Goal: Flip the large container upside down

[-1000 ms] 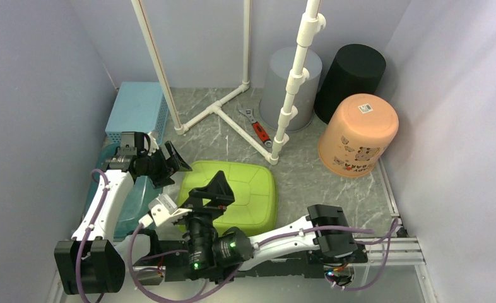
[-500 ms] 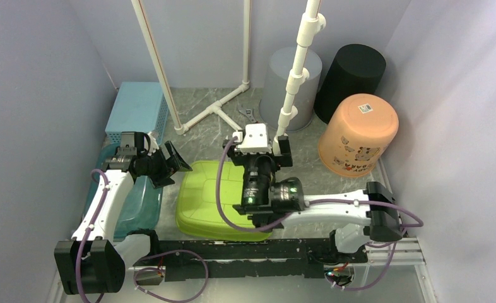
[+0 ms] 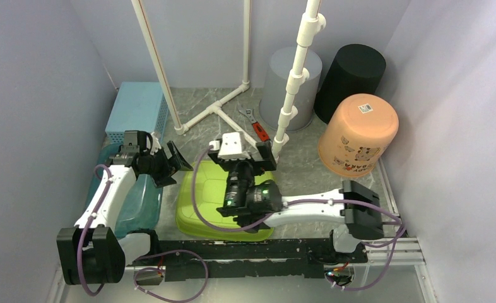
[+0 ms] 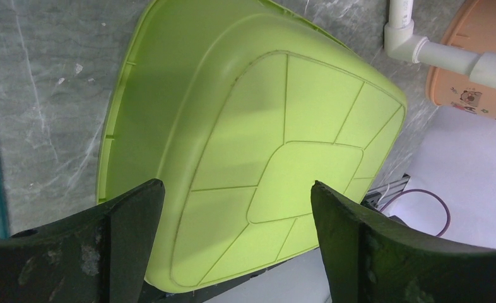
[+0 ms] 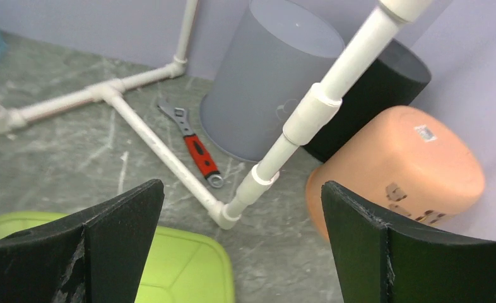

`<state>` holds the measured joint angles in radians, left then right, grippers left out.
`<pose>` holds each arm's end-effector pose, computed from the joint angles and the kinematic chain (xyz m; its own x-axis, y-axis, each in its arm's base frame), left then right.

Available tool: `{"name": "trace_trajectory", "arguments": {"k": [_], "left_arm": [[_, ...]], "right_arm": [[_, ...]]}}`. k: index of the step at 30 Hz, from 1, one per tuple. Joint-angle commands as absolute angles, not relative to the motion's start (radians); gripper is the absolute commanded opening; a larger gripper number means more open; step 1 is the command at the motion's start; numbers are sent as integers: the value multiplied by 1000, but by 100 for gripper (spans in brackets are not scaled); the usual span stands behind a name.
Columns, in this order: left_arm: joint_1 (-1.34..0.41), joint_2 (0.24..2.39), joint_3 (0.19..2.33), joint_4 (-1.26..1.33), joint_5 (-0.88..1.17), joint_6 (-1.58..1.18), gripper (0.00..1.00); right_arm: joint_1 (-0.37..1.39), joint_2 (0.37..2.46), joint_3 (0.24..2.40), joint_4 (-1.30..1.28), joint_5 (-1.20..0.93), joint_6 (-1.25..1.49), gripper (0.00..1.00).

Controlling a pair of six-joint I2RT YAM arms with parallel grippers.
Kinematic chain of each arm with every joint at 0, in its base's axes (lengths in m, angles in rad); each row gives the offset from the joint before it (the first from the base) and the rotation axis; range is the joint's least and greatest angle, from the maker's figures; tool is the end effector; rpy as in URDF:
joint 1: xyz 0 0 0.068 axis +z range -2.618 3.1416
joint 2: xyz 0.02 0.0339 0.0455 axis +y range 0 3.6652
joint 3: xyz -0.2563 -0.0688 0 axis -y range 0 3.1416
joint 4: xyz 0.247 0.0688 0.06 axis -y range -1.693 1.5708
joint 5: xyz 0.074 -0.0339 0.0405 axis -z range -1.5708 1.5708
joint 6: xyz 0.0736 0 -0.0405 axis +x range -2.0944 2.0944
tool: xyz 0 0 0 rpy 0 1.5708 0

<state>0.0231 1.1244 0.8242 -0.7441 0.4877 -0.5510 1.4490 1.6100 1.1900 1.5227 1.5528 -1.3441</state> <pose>0.2336 -0.0291 0.2088 -0.8490 -0.4822 -0.2160 -0.2693 0.7466 -0.6083 0.1112 0.3028 0.3909 -0.0116 -0.2394 -0.9709 0.1140 0.9643 -0.2391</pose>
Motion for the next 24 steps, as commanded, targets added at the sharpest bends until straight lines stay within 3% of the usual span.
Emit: {"name": "trace_trajectory", "arguments": {"k": [1,2,4,7,11,20,24], "left_arm": [[27,1132,833,-707,528,-536,91],[27,1129,839,-714,522,-530,91],[27,1116,840,-723,504,-523,91],[27,1110,835,-720,496,-523,91],[27,1121,831,-713,511,-521,91],[26,1113,831,-715,512,-519,91],[27,1120,819,-695,535,-535,91]], "right_arm": [[1422,1629,1238,1689,1737,-1489,100],[1429,1610,1254,1701,1735,-1523,99],[1475,1582,1255,1711,1657,-1576,89],[1580,1617,1163,1708,1498,-1804,88],[1636,1773,1121,1715,1503,-2098,84],[1740,1751,1183,1708,1729,-2119,86],[1703,1731,1257,1682,1736,-1863,96]]}}
